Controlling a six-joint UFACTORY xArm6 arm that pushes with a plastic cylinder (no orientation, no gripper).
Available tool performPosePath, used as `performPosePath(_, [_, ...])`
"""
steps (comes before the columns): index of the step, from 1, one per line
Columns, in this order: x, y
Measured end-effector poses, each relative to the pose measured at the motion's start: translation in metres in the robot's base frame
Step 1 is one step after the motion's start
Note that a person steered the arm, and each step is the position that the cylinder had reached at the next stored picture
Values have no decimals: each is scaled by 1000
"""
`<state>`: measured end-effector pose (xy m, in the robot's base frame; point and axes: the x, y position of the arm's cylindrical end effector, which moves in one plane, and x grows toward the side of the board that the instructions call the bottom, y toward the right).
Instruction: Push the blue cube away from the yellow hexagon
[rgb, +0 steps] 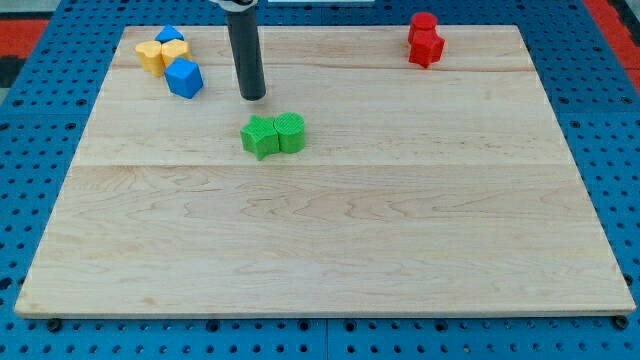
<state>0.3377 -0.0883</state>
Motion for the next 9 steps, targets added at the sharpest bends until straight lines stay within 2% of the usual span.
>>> performPosePath(2, [28,-33])
performPosePath(4, [25,-155])
performPosePath(5, [-29,-157])
performPosePath(6, [-51,-118])
performPosePath(8, [-15,-115])
performPosePath(9, [-12,-102])
